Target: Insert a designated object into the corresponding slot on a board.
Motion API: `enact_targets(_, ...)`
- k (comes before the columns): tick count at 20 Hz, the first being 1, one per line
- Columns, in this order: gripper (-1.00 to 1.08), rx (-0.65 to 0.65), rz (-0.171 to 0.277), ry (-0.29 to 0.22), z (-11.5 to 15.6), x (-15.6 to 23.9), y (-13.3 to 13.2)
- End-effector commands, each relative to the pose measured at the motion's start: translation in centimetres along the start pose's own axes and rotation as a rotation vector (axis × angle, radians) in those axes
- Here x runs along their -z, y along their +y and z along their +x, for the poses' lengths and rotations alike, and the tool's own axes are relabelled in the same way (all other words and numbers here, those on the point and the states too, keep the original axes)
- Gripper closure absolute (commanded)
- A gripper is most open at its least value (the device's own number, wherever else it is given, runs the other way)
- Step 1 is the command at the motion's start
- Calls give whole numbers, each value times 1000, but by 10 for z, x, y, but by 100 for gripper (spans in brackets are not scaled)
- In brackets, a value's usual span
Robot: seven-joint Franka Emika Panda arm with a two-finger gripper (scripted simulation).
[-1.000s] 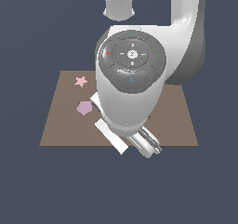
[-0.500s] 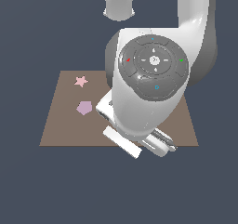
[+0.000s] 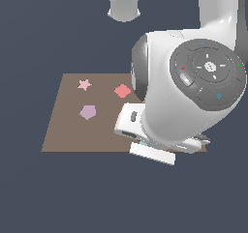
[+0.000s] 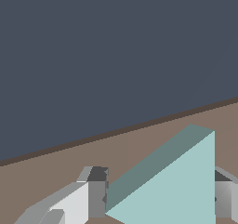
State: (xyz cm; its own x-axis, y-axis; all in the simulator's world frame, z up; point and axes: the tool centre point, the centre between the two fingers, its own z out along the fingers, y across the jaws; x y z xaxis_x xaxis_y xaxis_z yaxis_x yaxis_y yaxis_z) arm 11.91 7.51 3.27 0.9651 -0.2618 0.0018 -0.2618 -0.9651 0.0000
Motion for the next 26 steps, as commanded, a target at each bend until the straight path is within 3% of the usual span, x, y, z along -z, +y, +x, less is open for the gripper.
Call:
enact_targets(1, 108, 110, 0, 1, -4, 1, -13)
enact_targets(15, 108, 745, 1, 3, -53, 3, -70)
enact_targets(26, 108, 1285, 1, 4, -117, 5, -87)
